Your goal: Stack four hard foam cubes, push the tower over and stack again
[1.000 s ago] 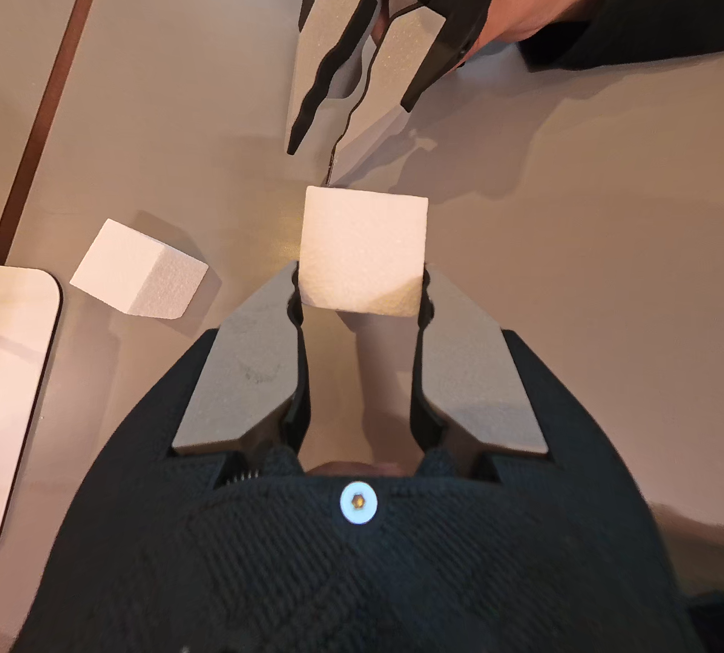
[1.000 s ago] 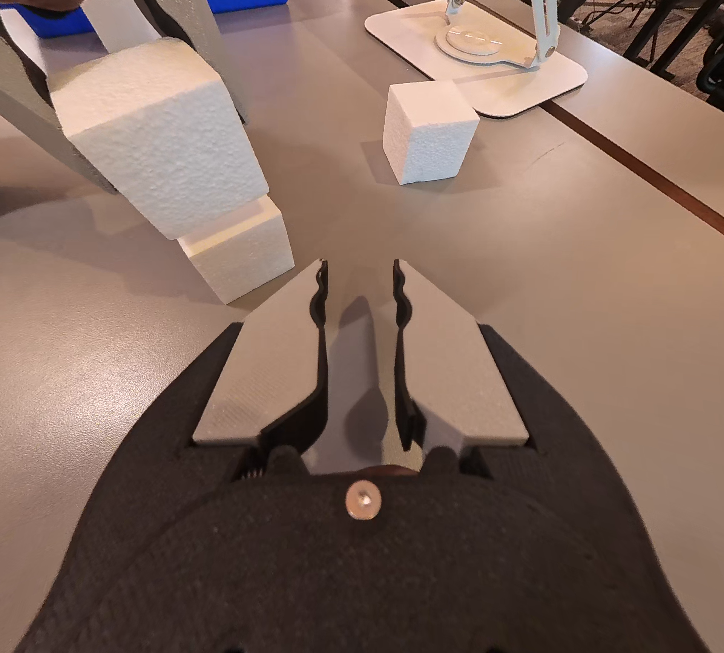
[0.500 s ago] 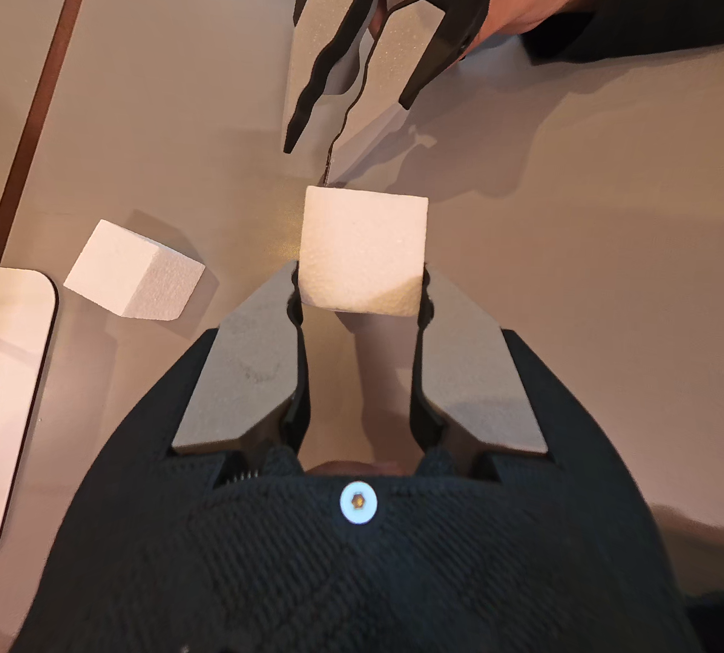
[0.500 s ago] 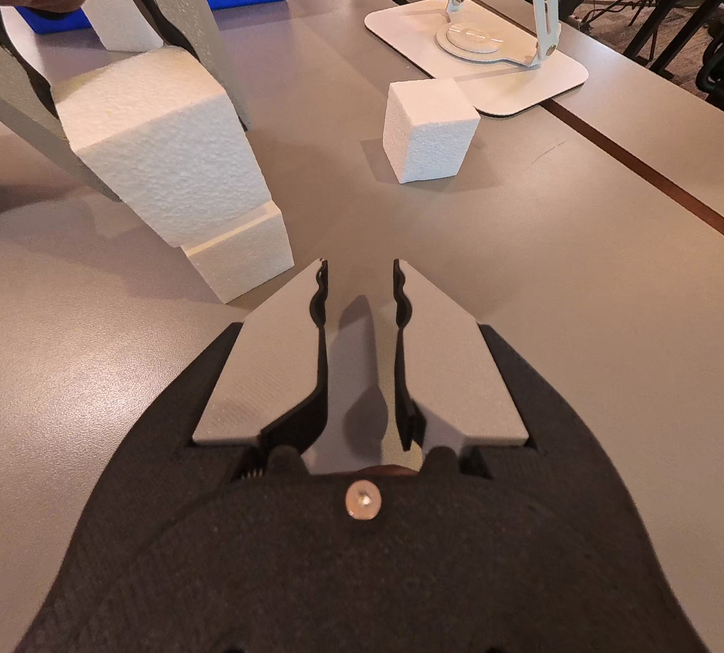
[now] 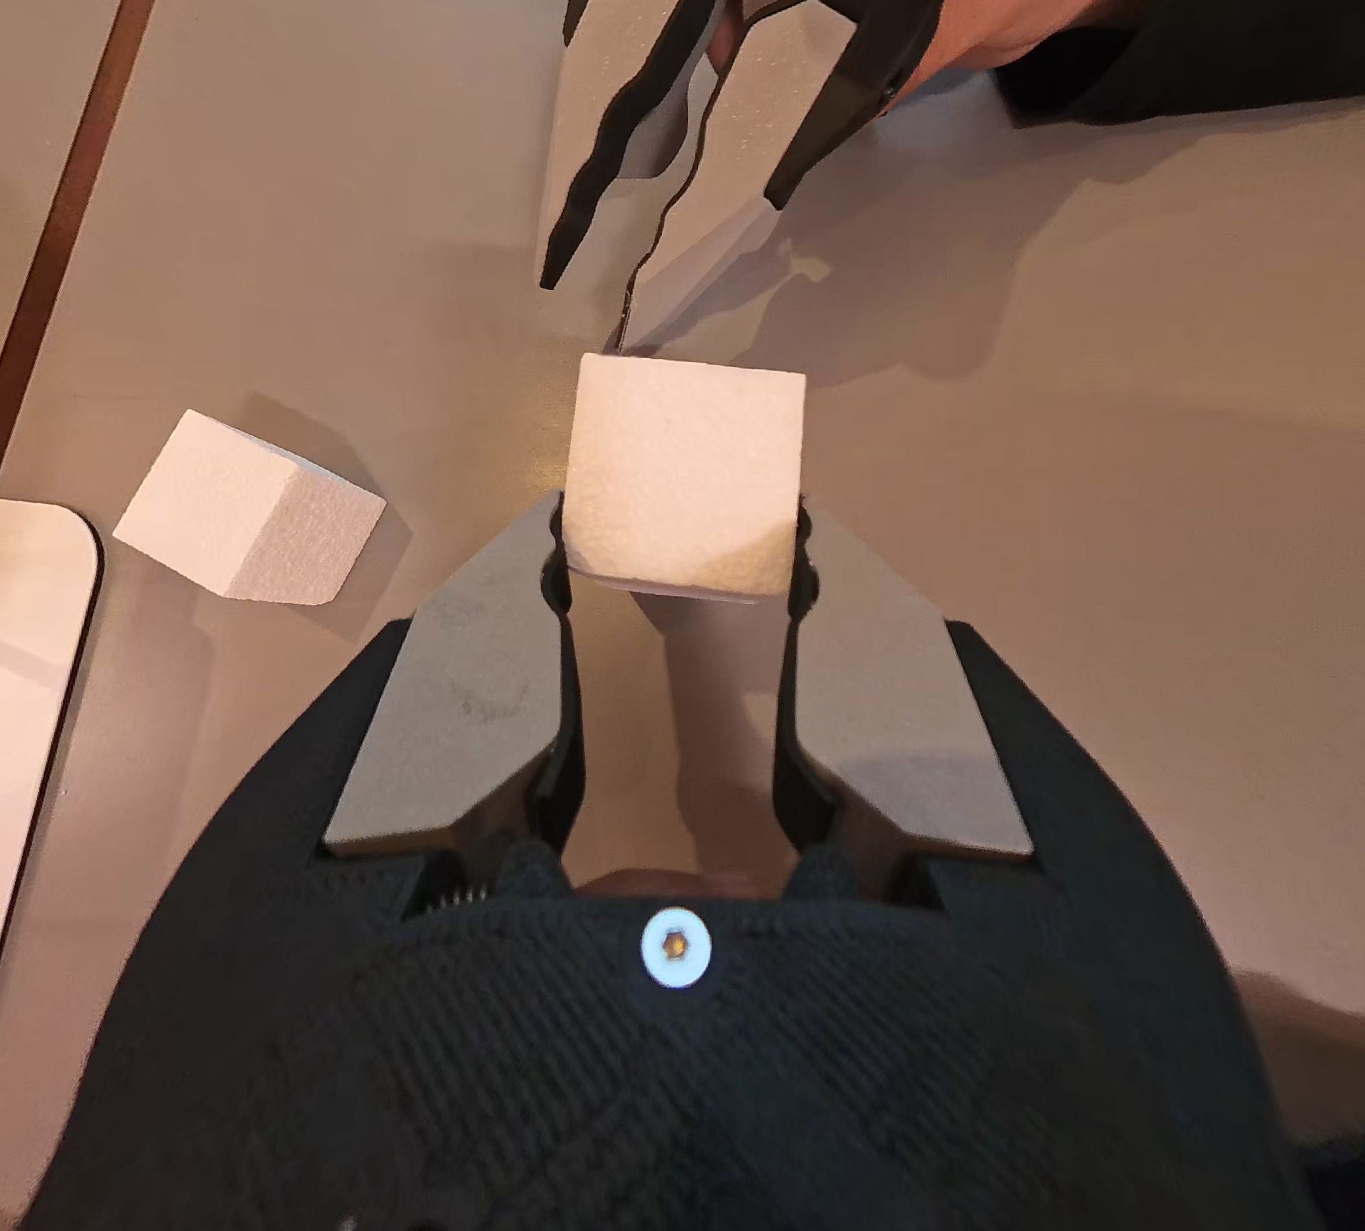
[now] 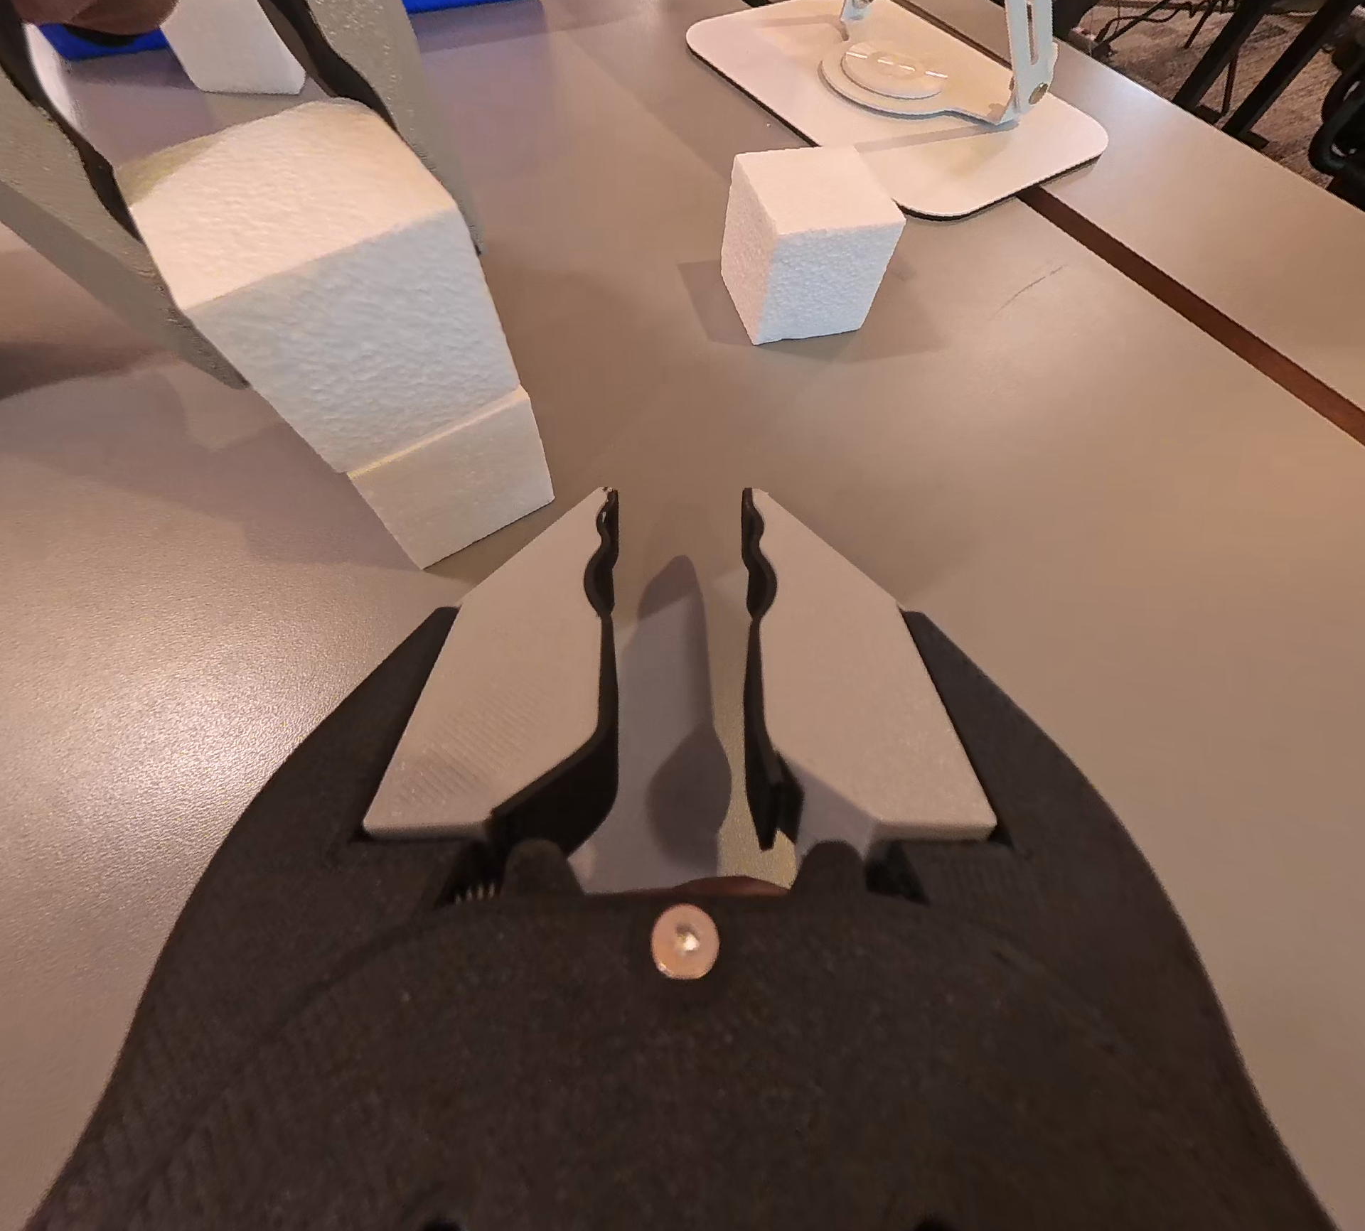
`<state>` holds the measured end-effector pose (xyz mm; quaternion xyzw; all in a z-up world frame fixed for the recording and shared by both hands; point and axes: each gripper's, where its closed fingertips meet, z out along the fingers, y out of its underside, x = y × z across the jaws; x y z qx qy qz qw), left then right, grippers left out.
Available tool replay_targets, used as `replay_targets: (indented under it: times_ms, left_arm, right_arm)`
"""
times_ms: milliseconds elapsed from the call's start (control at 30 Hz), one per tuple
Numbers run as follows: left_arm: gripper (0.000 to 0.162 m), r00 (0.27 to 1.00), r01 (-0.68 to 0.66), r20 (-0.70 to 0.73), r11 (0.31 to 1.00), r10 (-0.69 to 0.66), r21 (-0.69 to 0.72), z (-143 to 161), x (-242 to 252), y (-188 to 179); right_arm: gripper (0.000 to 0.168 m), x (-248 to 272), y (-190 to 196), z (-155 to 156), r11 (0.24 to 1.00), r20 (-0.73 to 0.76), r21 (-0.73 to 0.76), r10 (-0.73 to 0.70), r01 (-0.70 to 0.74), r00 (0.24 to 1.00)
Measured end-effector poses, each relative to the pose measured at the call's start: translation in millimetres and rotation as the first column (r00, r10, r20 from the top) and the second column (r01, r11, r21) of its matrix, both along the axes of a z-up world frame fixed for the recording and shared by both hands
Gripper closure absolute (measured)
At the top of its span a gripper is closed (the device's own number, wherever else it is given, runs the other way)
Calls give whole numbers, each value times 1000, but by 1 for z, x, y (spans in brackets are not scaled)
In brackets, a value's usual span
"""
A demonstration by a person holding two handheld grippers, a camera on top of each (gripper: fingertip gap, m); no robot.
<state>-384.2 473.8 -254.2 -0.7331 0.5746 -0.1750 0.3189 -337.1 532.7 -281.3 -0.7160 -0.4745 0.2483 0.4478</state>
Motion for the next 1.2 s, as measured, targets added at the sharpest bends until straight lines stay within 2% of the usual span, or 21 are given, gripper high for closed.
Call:
replay_targets:
  times_ms: [333, 433, 633, 767, 900, 967, 1200]
  left_arm:
    - [104, 1000, 1, -7, 1000, -1, -2, -3, 0, 0]
    - [93, 1000, -11, 8, 1000, 11, -7, -1, 1, 1]
    - [83, 998, -19, 57, 1000, 19, 0, 9, 0, 2]
    - [78, 988, -47, 152, 999, 42, 28, 29, -6, 6]
    - [63, 935, -197, 316, 976, 159, 91, 61, -22, 31]
    - [56, 894, -267, 389, 961, 221, 68, 69, -32, 40]
    - [62, 755, -467, 479, 880, 449, -88, 40, -85, 56]
  right_arm:
    - [138, 0, 0, -1, 1000, 6, 6, 2, -2, 1000]
    - [138, -1, 0, 0, 1000, 4, 5, 2, -2, 1000]
    - [137, 0, 0, 0, 1000, 0, 5, 2, -2, 1000]
    - [137, 0, 0, 1, 1000, -6, 5, 0, 1, 1000]
    - [133, 2, 3, 4, 1000, -23, 8, -13, 13, 1000]
    - [131, 3, 4, 8, 1000, -40, 10, -19, 19, 999]
    - [122, 3, 2, 13, 1000, -73, 8, 7, -7, 997]
